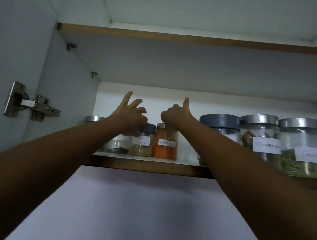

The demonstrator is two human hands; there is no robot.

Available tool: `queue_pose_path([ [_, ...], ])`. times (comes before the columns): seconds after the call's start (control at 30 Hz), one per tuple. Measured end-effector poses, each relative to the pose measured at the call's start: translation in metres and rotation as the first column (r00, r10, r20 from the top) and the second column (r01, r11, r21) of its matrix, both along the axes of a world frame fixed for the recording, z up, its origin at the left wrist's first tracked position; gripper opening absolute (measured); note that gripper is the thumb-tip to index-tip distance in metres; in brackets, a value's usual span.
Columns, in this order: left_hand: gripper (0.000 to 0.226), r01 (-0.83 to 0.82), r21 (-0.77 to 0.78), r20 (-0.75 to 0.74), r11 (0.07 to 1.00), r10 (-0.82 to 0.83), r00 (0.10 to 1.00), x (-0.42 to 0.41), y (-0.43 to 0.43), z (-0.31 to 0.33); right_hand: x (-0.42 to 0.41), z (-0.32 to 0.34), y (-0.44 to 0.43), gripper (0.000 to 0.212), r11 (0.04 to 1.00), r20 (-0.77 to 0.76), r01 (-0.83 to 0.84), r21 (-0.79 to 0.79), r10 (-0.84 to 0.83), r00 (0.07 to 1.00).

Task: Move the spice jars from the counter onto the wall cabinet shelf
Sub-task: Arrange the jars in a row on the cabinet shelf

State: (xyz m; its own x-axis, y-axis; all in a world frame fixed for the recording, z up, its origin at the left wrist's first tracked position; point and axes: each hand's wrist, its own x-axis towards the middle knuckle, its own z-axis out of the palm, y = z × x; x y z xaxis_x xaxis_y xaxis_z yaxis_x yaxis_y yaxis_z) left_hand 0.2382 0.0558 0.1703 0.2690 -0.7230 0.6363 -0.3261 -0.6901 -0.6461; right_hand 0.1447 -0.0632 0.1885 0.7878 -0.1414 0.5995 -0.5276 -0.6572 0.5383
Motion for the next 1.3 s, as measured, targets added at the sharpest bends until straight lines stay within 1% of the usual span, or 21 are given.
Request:
queue_pose_path([
  [0.03,0.05,0.001,-0.005,-0.001,1.0,-0.001,1.0,-0.007,0.003,0.003,-0.008,0.004,0.003,0.033,1.0,-0.002,-0.005,-0.008,0.005,1.0],
  [0.1,0.047,0.021,-0.032,-0.016,0.999,-0.021,1.0,-0.022,0.007,0.01,-0.024,0.015,0.009,0.047,1.0,-0.012,-0.011,-0.002,0.011,1.0],
  [0.17,0.044,0.041,-0.05,-0.057,0.998,-0.044,0.997,-0.038,0.01,0.017,-0.041,0.025,0.011,0.053,0.999,-0.016,-0.032,0.041,0.033,0.999],
  [0.27,0.039,0.1,-0.091,-0.137,0.991,-0.112,0.984,-0.063,0.011,0.028,-0.074,0.036,0.007,0.049,0.981,0.029,-0.134,0.143,0.131,0.991],
  [0.37,0.034,0.199,-0.087,-0.142,0.976,-0.21,0.967,-0.087,0.007,0.036,-0.11,0.042,-0.006,0.049,0.952,0.086,-0.234,0.197,0.221,0.971],
  [0.4,0.033,0.244,-0.084,-0.142,0.966,-0.254,0.957,-0.095,0.004,0.037,-0.122,0.042,-0.013,0.05,0.934,0.107,-0.276,0.226,0.258,0.96],
  [0.47,0.032,0.324,-0.094,-0.159,0.941,-0.335,0.929,-0.114,-0.004,0.039,-0.142,0.042,-0.029,0.052,0.87,0.163,-0.375,0.321,0.34,0.926],
  [0.53,0.033,0.403,-0.121,-0.202,0.907,-0.42,0.885,-0.133,-0.012,0.039,-0.16,0.039,-0.048,0.054,0.817,0.214,-0.43,0.385,0.374,0.903],
  [0.63,0.038,0.498,-0.175,-0.293,0.849,-0.528,0.797,-0.154,-0.024,0.033,-0.18,0.029,-0.074,0.054,0.817,0.226,-0.404,0.412,0.338,0.914],
  [0.7,0.044,0.522,-0.19,-0.335,0.831,-0.555,0.761,-0.164,-0.031,0.028,-0.191,0.021,-0.088,0.051,0.831,0.216,-0.37,0.416,0.304,0.928],
  [0.77,0.054,0.535,-0.203,-0.382,0.82,-0.569,0.728,-0.171,-0.039,0.022,-0.201,0.014,-0.098,0.047,0.848,0.208,-0.335,0.41,0.271,0.94],
  [0.83,0.069,0.528,-0.207,-0.426,0.824,-0.562,0.709,-0.174,-0.047,0.017,-0.208,0.007,-0.105,0.049,0.859,0.195,-0.317,0.401,0.258,0.946],
  [0.87,0.075,0.511,-0.18,-0.435,0.841,-0.534,0.725,-0.174,-0.052,0.013,-0.211,0.003,-0.107,0.049,0.863,0.187,-0.319,0.392,0.264,0.946],
  [0.93,0.078,0.463,-0.109,-0.427,0.88,-0.462,0.777,-0.173,-0.063,0.005,-0.214,-0.001,-0.109,0.052,0.883,0.152,-0.305,0.356,0.267,0.952],
  [1.1,0.083,0.436,-0.115,-0.416,0.892,-0.442,0.795,-0.167,-0.069,-0.001,-0.218,-0.004,-0.103,0.077,0.954,-0.027,-0.149,0.262,0.161,0.987],
  [1.2,0.089,0.406,-0.071,-0.391,0.911,-0.4,0.829,-0.166,-0.068,0.003,-0.221,-0.008,-0.107,0.081,0.962,-0.041,-0.126,0.241,0.14,0.989],
  [1.3,0.094,0.417,-0.048,-0.309,0.908,-0.41,0.858,-0.163,-0.07,0.001,-0.22,-0.013,-0.111,0.079,0.969,-0.024,-0.151,0.193,0.159,0.987],
])
